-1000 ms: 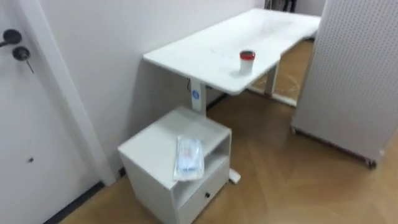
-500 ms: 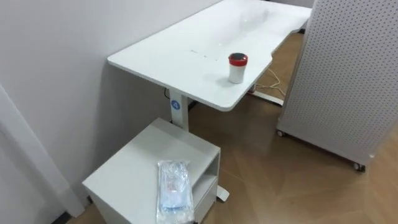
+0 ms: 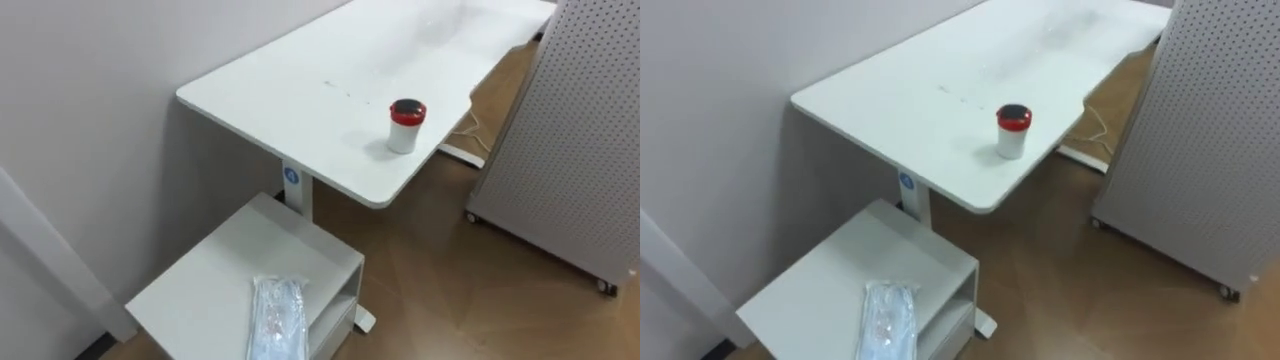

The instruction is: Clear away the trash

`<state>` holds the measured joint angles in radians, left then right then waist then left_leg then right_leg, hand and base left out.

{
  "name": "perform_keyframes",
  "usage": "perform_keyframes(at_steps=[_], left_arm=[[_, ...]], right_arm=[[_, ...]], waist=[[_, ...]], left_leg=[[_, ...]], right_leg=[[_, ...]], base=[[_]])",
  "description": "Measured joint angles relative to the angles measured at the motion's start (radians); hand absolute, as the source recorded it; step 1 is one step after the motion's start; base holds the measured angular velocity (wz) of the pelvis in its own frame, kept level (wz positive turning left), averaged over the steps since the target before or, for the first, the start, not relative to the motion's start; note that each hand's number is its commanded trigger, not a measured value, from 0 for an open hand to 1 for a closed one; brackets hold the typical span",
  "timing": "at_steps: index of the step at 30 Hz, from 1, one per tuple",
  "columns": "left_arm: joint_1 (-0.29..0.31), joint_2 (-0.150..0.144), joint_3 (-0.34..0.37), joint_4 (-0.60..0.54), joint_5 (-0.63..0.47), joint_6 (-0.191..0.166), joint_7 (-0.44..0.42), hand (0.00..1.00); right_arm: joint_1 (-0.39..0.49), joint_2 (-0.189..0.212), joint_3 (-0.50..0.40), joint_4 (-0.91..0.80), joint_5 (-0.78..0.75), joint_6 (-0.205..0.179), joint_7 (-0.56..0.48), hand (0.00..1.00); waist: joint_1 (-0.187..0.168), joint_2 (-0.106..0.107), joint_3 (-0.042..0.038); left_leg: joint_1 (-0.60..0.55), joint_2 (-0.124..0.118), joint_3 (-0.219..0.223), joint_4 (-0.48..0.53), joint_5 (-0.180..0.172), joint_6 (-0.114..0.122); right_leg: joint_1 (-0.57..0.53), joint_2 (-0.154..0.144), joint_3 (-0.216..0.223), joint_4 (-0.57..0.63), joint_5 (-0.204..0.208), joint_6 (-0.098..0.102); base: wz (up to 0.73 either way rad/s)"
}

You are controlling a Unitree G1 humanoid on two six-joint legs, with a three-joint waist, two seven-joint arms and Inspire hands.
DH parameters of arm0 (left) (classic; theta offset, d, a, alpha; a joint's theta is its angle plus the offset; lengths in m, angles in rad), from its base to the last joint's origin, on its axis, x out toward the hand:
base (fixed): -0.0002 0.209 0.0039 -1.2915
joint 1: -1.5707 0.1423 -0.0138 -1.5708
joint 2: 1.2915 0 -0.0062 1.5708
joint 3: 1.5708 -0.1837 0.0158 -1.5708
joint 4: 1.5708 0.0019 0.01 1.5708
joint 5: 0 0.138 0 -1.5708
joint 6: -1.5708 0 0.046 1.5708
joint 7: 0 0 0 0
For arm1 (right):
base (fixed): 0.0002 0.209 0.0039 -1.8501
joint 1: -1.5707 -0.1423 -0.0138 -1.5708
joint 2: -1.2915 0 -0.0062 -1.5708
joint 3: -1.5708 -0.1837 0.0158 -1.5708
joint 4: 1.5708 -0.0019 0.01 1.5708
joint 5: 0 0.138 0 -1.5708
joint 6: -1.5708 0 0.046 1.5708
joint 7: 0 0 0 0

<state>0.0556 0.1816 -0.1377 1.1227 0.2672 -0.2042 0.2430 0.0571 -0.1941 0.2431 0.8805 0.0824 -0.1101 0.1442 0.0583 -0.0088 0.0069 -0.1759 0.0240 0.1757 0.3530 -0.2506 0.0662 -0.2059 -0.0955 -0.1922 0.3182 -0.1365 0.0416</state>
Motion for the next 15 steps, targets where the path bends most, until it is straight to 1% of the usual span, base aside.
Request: perform_keyframes(at_steps=[2,3,5,6,7,8,9,10,12,14,15], left_arm=[[0.0,0.0,0.0,-0.001,0.0,-0.006,0.021,0.0],[0.0,0.0,0.0,-0.001,0.0,-0.015,0.038,0.0],[-0.008,0.0,0.001,-0.005,0.007,-0.029,0.071,0.0],[-0.011,0.0,0.002,-0.008,0.01,-0.03,0.08,0.0],[-0.02,0.0,0.008,-0.01,0.012,-0.039,0.098,0.0],[-0.025,0.0,0.017,-0.016,0.013,-0.047,0.118,0.0],[-0.026,0.0,0.018,-0.022,0.017,-0.048,0.13,0.0],[-0.028,0.0,0.018,-0.033,0.033,-0.055,0.154,0.0],[-0.036,0.001,0.017,-0.06,0.057,-0.067,0.181,0.0],[-0.075,0.0,0.014,-0.093,0.079,-0.075,0.198,0.0],[-0.086,-0.001,0.012,-0.096,0.079,-0.081,0.205,0.0]], right_arm=[[0.0,-0.003,-0.001,0.001,0.0,-0.002,-0.002,1.0],[0.0,-0.003,-0.001,0.001,0.0,-0.004,-0.003,1.0],[-0.002,0.0,0.0,-0.001,0.0,-0.011,-0.007,1.0],[-0.005,0.002,0.0,-0.001,0.0,-0.015,-0.009,1.0],[-0.01,0.009,0.001,-0.001,-0.001,-0.024,-0.011,1.0],[-0.014,0.016,0.003,0.003,-0.002,-0.031,-0.011,1.0],[-0.014,0.02,0.003,0.003,-0.002,-0.034,-0.011,1.0],[-0.016,0.025,0.003,0.004,-0.003,-0.044,-0.011,1.0],[-0.029,0.028,0.011,0.012,-0.001,-0.051,-0.009,1.0],[-0.058,0.032,0.017,0.039,0.0,-0.057,-0.009,1.0],[-0.068,0.033,0.018,0.052,0.0,-0.062,-0.01,1.0]], waist=[[-0.002,-0.002,0.0024],[-0.002,-0.003,0.0061],[0.001,-0.007,0.0096],[0.002,-0.009,0.0108],[0.002,-0.012,0.0157],[0.002,-0.014,0.0176],[0.003,-0.015,0.0178],[0.001,-0.016,0.0184],[0.0,-0.016,0.0187],[0.0,-0.012,0.0211],[0.0,-0.012,0.0216]], left_leg=[[0.003,0.0,-0.006,-0.01,0.002,-0.004],[0.006,0.001,-0.012,-0.012,0.003,-0.004],[0.01,0.0,-0.012,-0.018,0.003,-0.004],[0.01,-0.001,-0.012,-0.02,0.003,-0.004],[0.01,-0.002,-0.013,-0.025,0.003,-0.004],[0.009,-0.003,-0.016,-0.026,0.003,-0.004],[0.009,-0.003,-0.016,-0.026,0.003,-0.004],[0.008,-0.004,-0.017,-0.026,0.003,-0.004],[-0.004,-0.004,-0.025,-0.022,0.002,-0.004],[-0.03,-0.005,-0.042,-0.002,0.002,-0.004],[-0.036,-0.005,-0.043,0.003,0.002,-0.004]], right_leg=[[0.005,0.004,-0.002,-0.013,0.0,0.0],[0.009,0.005,-0.003,-0.014,0.0,0.0],[0.013,0.005,-0.004,-0.022,0.0,0.0],[0.013,0.005,-0.004,-0.026,0.0,0.0],[0.013,0.004,-0.008,-0.028,0.0,0.0],[0.013,0.004,-0.01,-0.027,0.0,0.0],[0.013,0.004,-0.01,-0.027,0.0,0.0],[0.012,0.004,-0.008,-0.026,0.0,0.0],[0.007,0.003,-0.013,-0.027,0.0,0.0],[-0.005,0.001,-0.027,-0.023,0.0,0.0],[-0.009,0.001,-0.028,-0.021,0.0,0.0]], base=[[0.05],[0.03],[0.02],[0.0],[0.03],[0.05],[0.04],[0.0],[0.1],[0.21],[0.1]])
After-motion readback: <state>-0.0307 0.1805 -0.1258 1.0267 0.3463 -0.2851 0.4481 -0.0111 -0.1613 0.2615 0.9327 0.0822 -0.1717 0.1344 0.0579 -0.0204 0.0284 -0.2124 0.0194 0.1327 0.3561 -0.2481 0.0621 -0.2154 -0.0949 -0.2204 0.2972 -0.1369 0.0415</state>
